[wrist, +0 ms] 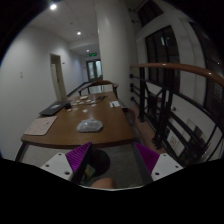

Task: Arrange mouse

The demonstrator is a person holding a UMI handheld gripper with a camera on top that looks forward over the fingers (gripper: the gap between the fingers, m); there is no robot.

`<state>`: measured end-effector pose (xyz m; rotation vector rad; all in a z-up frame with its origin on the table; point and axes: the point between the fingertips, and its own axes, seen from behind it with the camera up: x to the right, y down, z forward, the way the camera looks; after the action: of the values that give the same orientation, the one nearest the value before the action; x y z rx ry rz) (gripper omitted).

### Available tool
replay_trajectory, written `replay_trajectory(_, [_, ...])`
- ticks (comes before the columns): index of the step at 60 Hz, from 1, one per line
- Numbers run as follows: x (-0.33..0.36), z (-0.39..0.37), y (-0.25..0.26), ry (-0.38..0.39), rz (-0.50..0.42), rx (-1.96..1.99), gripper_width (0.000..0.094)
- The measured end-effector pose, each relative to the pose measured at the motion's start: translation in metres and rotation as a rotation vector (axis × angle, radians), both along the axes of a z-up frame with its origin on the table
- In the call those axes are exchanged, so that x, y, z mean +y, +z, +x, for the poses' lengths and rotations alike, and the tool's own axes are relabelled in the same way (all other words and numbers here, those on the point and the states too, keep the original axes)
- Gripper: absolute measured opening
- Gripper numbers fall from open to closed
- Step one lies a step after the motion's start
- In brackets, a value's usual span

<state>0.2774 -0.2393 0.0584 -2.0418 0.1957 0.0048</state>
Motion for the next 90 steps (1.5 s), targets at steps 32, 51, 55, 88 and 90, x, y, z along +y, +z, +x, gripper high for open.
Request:
replay_trajectory(32, [0.156,-0.135,-0.067,0.185,-0.052,-0.009,0.0835])
replay_trajectory(51, [0.248,-0.128,-0.075,0.135,-0.133,-0.080,0.0847])
replay_trajectory(55, [0.268,-0.129,-0.075,0.107,-0.155,-0.058,0.0848])
replay_trajectory(88, [0.302,-0.217,0.092,0.054,0.107,0.010,0.0331])
replay_trajectory(90, [0.299,-0.254,0.110,0.090,0.129,0.031,0.0330])
